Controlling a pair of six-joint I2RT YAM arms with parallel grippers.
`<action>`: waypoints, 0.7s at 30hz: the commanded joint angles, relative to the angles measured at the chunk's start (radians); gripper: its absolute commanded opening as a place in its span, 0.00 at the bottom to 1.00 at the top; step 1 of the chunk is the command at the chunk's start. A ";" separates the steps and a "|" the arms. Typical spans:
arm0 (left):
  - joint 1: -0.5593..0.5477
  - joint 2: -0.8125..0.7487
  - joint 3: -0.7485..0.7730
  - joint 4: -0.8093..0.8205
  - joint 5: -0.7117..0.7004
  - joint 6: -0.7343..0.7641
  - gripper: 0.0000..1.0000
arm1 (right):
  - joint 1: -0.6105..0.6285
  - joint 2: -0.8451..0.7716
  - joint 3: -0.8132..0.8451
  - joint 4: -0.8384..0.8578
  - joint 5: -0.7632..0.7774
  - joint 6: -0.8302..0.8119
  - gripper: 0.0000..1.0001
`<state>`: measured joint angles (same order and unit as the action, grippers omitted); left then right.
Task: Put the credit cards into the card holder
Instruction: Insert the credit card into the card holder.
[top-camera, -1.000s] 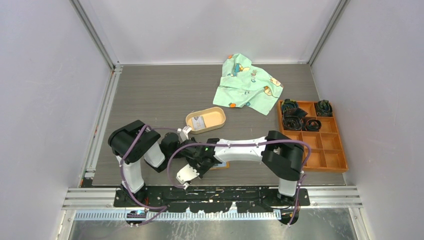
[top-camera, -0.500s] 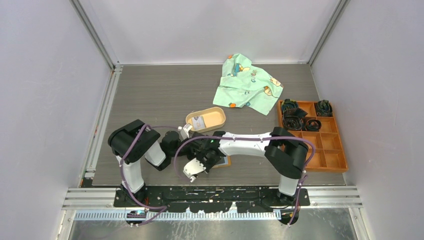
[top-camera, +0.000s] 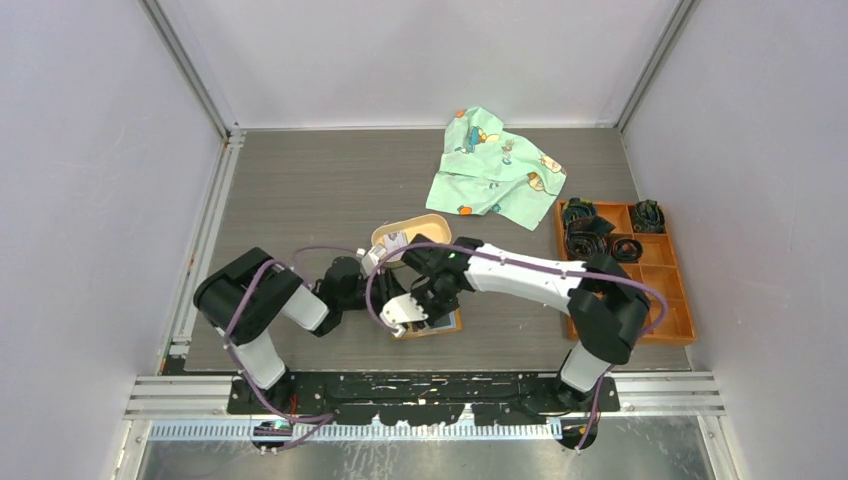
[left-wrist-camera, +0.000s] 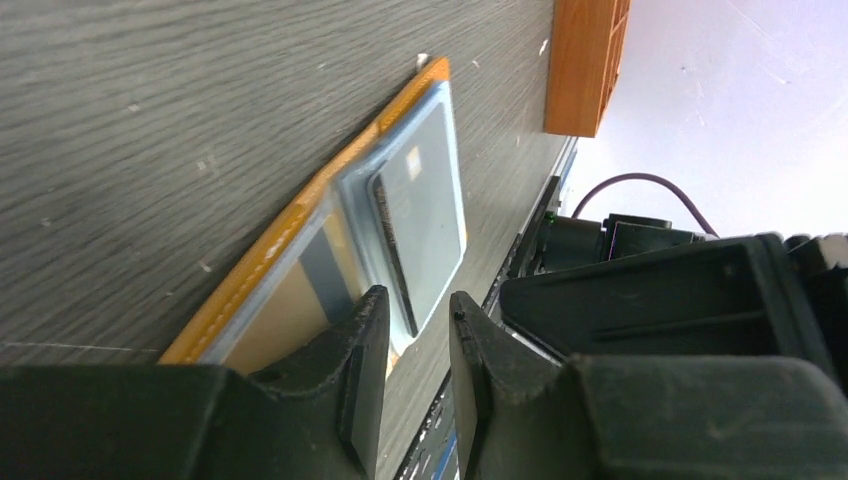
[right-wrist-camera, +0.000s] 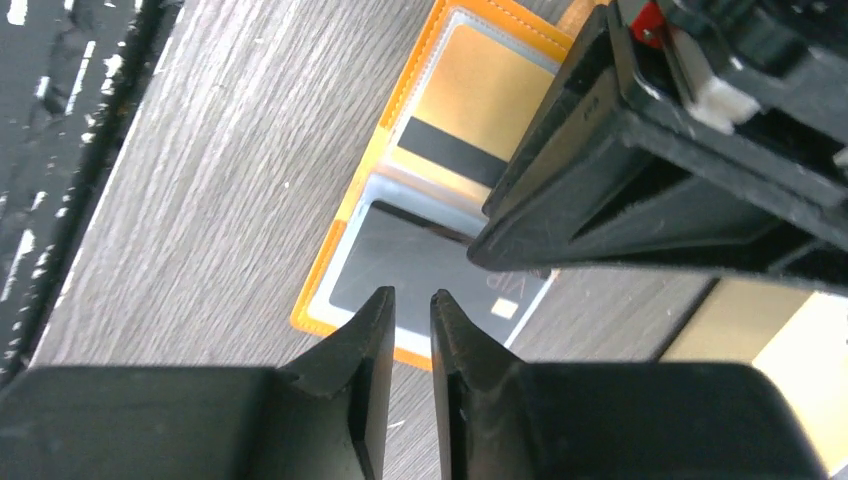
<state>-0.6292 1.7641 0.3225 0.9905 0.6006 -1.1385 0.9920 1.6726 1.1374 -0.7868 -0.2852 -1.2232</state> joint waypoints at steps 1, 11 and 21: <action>-0.003 -0.125 0.046 -0.152 -0.020 0.092 0.30 | -0.074 -0.123 0.021 -0.049 -0.183 0.050 0.30; -0.004 -0.573 0.146 -0.630 -0.131 0.382 0.29 | -0.543 -0.340 -0.202 0.396 -0.737 0.658 0.79; 0.004 -0.813 0.069 -0.608 -0.265 0.379 0.77 | -0.709 -0.342 -0.273 0.397 -0.855 0.863 0.89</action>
<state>-0.6300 0.9798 0.4343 0.3466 0.3874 -0.7422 0.3099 1.3479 0.8577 -0.4198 -1.0286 -0.4843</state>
